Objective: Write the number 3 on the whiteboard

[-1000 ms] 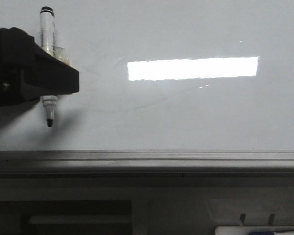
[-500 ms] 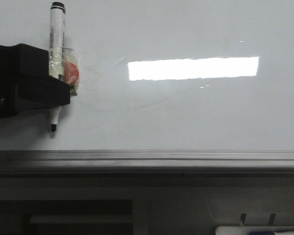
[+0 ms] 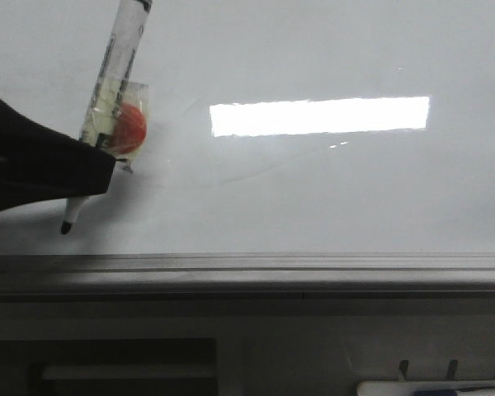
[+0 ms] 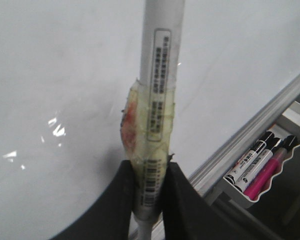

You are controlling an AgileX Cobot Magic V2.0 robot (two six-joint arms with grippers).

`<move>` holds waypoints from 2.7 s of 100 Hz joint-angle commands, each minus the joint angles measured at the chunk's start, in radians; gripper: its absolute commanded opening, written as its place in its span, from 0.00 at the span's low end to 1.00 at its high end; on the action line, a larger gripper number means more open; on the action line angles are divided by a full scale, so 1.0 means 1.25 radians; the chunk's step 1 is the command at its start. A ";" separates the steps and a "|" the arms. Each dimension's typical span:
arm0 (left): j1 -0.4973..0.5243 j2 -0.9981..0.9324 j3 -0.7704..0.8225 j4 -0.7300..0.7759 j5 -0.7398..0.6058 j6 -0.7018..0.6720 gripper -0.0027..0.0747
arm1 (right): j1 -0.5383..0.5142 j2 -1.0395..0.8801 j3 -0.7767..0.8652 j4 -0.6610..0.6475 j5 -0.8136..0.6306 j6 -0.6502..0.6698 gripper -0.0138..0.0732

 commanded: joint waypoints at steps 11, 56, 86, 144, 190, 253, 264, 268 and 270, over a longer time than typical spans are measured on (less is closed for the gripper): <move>0.002 -0.027 -0.021 0.193 -0.051 0.000 0.01 | 0.181 0.133 -0.085 0.007 -0.064 -0.120 0.47; 0.002 -0.026 -0.021 0.516 -0.045 0.000 0.01 | 0.463 0.418 -0.234 -0.052 -0.129 -0.124 0.58; 0.002 -0.026 -0.021 0.573 -0.045 0.000 0.01 | 0.500 0.547 -0.302 -0.055 -0.208 -0.124 0.58; 0.002 -0.005 -0.021 0.577 -0.071 0.000 0.01 | 0.535 0.649 -0.365 -0.059 -0.237 -0.124 0.57; 0.002 -0.005 -0.021 0.553 -0.077 0.000 0.40 | 0.535 0.647 -0.365 -0.060 -0.210 -0.124 0.09; 0.002 -0.179 -0.021 0.345 0.066 0.000 0.60 | 0.407 0.645 -0.548 -0.070 -0.080 -0.118 0.09; 0.004 -0.188 -0.021 0.324 0.066 0.000 0.60 | 0.379 0.650 -0.575 -0.070 -0.047 -0.118 0.09; 0.004 -0.186 -0.021 0.312 0.066 0.000 0.60 | 0.372 0.652 -0.579 -0.070 -0.041 -0.118 0.09; 0.004 -0.186 -0.021 0.310 0.068 0.000 0.60 | 0.367 0.654 -0.583 -0.070 -0.039 -0.118 0.09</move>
